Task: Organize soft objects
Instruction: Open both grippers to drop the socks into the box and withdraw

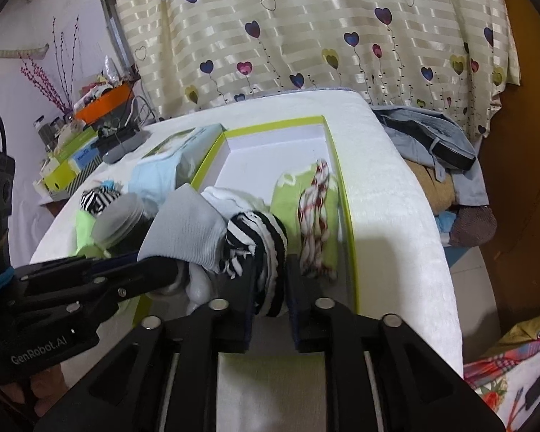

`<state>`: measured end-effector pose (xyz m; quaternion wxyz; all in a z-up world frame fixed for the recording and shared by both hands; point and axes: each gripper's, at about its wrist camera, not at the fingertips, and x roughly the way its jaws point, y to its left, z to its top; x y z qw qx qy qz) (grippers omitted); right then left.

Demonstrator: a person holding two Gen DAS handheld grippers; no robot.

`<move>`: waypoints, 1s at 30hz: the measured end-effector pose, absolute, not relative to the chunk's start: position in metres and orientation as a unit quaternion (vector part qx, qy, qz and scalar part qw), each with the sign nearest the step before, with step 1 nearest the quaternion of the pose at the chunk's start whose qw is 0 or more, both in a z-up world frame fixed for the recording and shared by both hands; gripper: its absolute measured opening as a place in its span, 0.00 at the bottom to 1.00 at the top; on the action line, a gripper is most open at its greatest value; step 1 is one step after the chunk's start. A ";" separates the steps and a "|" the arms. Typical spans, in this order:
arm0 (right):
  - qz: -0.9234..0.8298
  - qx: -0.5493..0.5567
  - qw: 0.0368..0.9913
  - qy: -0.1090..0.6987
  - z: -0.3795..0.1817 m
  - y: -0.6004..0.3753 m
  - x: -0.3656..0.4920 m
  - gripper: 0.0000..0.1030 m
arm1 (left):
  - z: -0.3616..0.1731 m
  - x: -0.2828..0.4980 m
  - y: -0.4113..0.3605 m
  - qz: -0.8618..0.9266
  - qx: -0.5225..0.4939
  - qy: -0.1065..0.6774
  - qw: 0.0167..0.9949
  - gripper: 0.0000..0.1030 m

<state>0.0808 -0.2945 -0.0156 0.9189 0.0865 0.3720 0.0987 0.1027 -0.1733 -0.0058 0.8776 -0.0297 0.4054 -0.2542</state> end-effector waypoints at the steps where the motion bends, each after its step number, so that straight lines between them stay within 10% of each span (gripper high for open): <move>1: 0.098 0.081 0.919 0.373 -0.015 -0.293 0.078 0.29 | -0.006 0.100 -0.173 -0.257 -0.029 0.406 0.876 0.21; 3: 0.089 0.068 0.922 0.371 -0.015 -0.291 0.072 0.50 | -0.007 0.098 -0.172 -0.257 -0.027 0.408 0.876 0.26; 30: 0.091 0.053 0.943 0.314 0.041 -0.260 0.026 0.51 | 0.036 0.048 -0.131 -0.236 -0.037 0.346 0.907 0.29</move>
